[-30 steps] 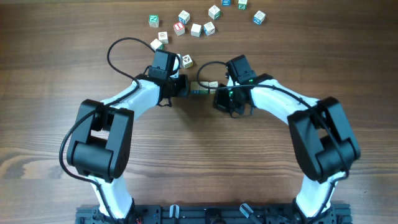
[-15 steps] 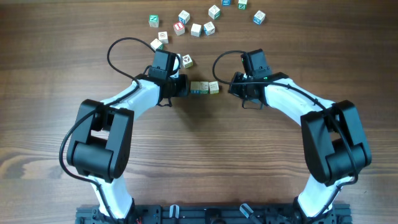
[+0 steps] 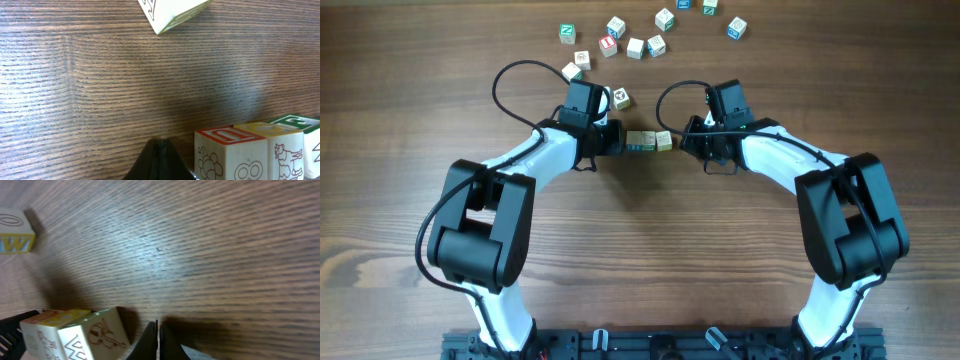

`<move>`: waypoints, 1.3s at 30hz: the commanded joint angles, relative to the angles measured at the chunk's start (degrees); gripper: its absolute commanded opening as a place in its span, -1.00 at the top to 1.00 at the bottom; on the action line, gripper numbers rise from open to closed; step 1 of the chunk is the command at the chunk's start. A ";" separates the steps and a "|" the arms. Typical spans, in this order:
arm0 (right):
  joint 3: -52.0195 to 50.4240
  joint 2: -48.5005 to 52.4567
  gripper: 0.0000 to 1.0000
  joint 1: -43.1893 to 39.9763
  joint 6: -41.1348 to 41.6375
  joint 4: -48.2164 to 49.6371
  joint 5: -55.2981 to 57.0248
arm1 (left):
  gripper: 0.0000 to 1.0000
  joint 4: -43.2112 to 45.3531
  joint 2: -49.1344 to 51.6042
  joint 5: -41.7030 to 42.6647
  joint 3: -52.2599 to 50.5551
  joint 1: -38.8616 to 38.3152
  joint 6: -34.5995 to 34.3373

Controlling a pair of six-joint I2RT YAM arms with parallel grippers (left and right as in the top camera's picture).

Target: Form a horizontal line

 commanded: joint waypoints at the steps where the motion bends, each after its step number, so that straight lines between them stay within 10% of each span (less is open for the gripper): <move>1: -0.26 1.44 0.91 0.46 -0.15 1.73 -2.34 | 0.92 0.15 1.53 -0.15 -0.33 -0.15 0.55; 39: -0.28 1.44 0.91 2.27 -0.46 1.25 -3.23 | 0.92 0.61 1.53 -0.13 -0.33 -0.17 0.55</move>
